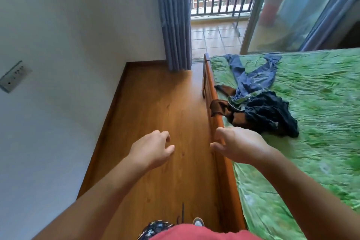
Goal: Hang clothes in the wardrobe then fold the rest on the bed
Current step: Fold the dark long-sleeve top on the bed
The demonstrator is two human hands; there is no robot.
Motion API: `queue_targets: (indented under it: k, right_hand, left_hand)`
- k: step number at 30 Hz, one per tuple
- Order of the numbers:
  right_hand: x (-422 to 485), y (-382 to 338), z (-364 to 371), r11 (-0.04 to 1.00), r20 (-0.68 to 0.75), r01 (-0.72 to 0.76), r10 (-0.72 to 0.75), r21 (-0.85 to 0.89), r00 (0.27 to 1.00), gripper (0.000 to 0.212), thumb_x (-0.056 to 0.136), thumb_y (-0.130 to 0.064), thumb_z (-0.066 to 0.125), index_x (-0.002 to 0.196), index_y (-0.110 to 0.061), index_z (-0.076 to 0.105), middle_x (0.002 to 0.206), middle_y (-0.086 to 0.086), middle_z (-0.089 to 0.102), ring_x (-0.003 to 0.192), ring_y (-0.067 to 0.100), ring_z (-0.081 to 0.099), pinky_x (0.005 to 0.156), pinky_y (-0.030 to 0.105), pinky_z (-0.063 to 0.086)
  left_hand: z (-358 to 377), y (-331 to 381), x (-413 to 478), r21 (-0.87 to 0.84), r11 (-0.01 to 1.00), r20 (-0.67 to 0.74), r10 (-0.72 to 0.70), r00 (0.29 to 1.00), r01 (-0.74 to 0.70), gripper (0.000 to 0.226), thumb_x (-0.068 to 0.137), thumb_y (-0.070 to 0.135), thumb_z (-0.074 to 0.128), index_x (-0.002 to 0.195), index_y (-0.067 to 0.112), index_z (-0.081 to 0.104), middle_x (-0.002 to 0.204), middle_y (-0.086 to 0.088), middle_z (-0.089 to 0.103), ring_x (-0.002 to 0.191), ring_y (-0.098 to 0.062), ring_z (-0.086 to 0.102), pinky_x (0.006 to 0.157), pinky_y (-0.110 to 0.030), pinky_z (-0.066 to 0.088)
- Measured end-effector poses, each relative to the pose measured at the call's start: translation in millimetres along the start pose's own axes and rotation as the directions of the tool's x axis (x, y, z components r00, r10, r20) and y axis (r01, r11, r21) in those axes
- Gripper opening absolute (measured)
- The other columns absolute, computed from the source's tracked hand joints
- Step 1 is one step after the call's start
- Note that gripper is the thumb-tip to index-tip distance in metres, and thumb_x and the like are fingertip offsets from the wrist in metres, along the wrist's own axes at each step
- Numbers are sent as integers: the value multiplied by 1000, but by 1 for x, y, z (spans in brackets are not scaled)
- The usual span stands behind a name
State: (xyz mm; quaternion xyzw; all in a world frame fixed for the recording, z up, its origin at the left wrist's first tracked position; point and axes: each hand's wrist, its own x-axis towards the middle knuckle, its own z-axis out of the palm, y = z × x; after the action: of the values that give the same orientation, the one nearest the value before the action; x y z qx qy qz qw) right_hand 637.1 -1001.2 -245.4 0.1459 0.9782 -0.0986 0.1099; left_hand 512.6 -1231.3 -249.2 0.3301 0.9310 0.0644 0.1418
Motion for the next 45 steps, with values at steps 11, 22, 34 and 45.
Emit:
queue_targets:
  k: [11, 22, 34, 45]
  right_hand:
    - [130, 74, -7, 911, 117, -404, 393, 86, 912, 40, 94, -69, 45, 111, -34, 55, 103, -8, 61, 97, 20, 61, 68, 35, 44]
    - [211, 122, -29, 703, 207, -692, 661, 165, 721, 41, 95, -67, 43, 113, -32, 53, 117, -3, 64, 105, 24, 63, 71, 36, 45]
    - [274, 262, -5, 591, 293, -774, 716, 228, 634, 44, 95, -66, 43, 121, -31, 52, 121, -1, 63, 109, 27, 63, 72, 37, 42]
    - [323, 324, 25, 494, 312, -824, 765, 276, 563, 39, 94, -62, 46, 117, -31, 52, 118, 1, 62, 109, 31, 63, 70, 37, 37]
  left_hand:
    - [-12, 25, 251, 30, 926, 102, 372, 923, -377, 32, 96, 57, 52, 119, 35, 59, 108, 13, 59, 86, -7, 61, 66, -20, 56]
    - [-32, 86, 430, 77, 683, 344, 666, 662, -727, 29, 95, 49, 47, 109, 28, 60, 104, 5, 58, 88, -18, 63, 71, -33, 55]
    - [20, 217, 542, 128, 551, 524, 669, 528, -825, 23, 94, 39, 49, 107, 20, 51, 104, -3, 52, 90, -28, 59, 67, -37, 47]
    - [77, 282, 619, 126, 426, 644, 652, 401, -896, 32, 94, 45, 49, 117, 23, 53, 111, -3, 52, 98, -30, 60, 66, -38, 45]
